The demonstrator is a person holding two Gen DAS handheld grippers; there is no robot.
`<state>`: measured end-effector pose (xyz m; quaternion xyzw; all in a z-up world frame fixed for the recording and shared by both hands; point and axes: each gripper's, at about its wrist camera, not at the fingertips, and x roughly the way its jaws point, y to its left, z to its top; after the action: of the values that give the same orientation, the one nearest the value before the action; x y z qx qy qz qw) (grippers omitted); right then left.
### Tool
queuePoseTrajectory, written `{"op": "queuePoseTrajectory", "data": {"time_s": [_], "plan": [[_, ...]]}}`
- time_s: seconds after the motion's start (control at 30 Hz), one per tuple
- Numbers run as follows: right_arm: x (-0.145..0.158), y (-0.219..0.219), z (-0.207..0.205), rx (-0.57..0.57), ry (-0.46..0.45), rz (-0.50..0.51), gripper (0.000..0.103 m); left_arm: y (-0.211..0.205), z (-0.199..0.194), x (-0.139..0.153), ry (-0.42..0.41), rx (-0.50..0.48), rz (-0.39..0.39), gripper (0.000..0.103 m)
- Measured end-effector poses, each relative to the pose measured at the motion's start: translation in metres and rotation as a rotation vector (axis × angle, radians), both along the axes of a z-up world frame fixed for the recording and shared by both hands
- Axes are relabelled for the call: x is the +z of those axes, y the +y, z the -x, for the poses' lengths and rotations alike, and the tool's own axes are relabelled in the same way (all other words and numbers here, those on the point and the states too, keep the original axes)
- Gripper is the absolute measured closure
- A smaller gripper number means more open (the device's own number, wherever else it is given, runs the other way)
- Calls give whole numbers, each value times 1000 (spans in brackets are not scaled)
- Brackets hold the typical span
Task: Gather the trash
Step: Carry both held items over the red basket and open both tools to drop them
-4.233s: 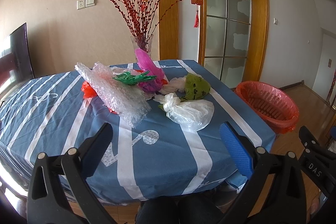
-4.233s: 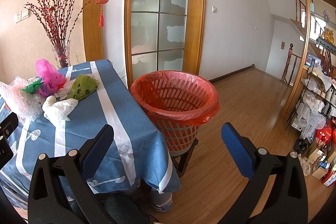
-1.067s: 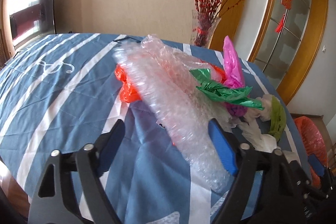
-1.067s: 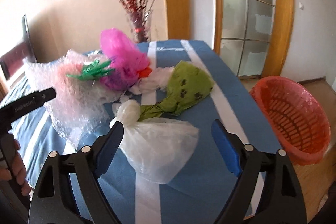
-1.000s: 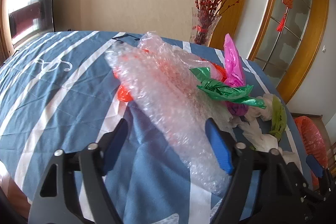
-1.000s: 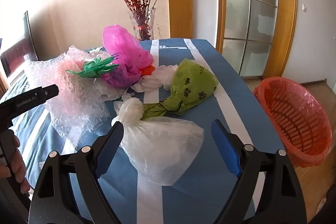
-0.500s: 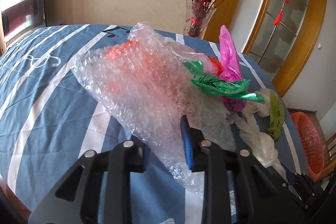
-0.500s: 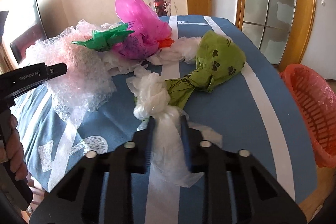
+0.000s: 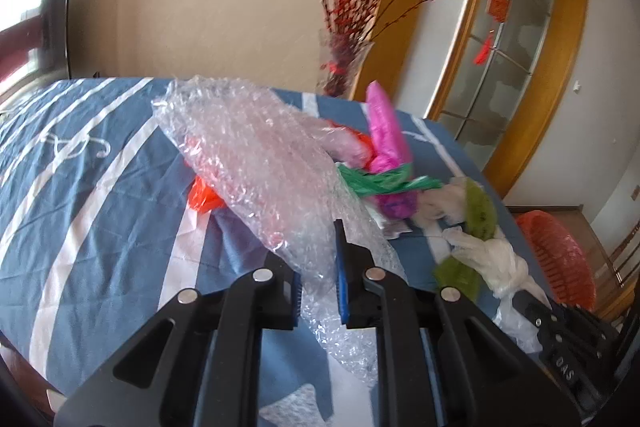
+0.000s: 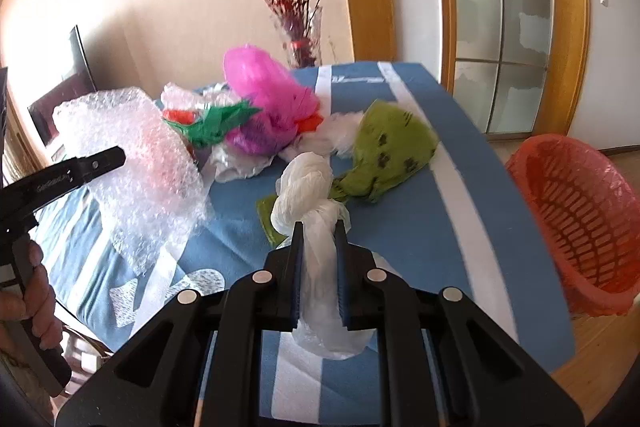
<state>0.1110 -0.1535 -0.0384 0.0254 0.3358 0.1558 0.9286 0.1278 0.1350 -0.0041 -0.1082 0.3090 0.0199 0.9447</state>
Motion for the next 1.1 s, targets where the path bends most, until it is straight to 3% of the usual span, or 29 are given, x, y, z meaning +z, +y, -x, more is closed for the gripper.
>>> {"op": "queuePoseTrajectory", "data": {"time_s": [0.47, 0.8, 1.1], "plan": [[19, -61, 4, -155, -70, -20, 89, -61, 25, 47, -116, -194, 14, 88], [27, -115, 4, -286, -110, -13, 89, -121, -1, 56, -130, -337, 52, 88], [26, -181, 1, -434, -106, -22, 89, -202, -40, 50, -101, -481, 74, 88]]}}
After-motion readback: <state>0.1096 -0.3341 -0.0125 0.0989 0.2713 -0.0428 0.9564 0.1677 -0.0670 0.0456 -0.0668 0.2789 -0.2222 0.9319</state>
